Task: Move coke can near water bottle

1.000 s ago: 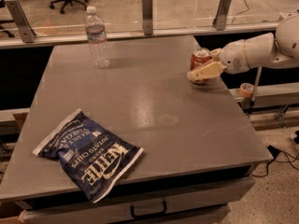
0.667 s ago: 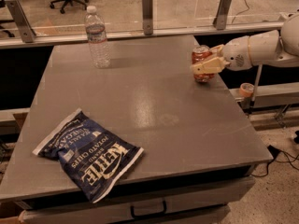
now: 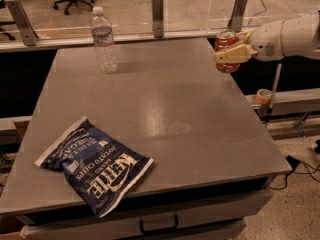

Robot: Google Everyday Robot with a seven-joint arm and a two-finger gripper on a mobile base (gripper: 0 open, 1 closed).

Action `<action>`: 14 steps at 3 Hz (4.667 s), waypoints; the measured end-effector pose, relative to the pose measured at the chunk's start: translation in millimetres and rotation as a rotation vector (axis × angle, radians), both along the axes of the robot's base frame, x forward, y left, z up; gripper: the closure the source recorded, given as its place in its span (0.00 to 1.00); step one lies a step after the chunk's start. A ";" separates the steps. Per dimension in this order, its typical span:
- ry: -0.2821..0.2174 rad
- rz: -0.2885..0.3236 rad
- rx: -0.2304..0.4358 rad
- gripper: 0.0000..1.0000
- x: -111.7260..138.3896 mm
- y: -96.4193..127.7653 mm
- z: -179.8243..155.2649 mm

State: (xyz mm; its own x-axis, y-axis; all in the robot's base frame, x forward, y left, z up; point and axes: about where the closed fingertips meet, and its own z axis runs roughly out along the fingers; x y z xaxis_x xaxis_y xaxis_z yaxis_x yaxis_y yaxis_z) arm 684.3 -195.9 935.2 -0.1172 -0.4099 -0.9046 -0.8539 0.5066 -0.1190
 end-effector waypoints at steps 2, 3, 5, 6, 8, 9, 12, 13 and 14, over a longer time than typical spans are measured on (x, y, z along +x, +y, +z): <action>-0.095 -0.066 0.121 1.00 39.6 53.7 24.6; -0.129 -0.086 0.155 1.00 65.8 98.2 35.6; -0.116 -0.093 0.211 1.00 98.3 190.4 13.9; -0.094 -0.071 0.253 1.00 106.2 222.5 -9.3; -0.049 -0.019 0.305 0.83 110.7 255.9 -37.6; -0.028 -0.001 0.311 0.61 107.9 264.9 -45.0; 0.011 0.056 0.319 0.00 88.9 285.4 -53.1; 0.011 0.056 0.318 0.00 88.9 285.1 -53.2; -0.030 -0.032 0.253 0.00 93.5 218.8 -50.3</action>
Offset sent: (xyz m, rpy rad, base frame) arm 0.0780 0.0952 0.0509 0.2177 -0.1846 -0.1410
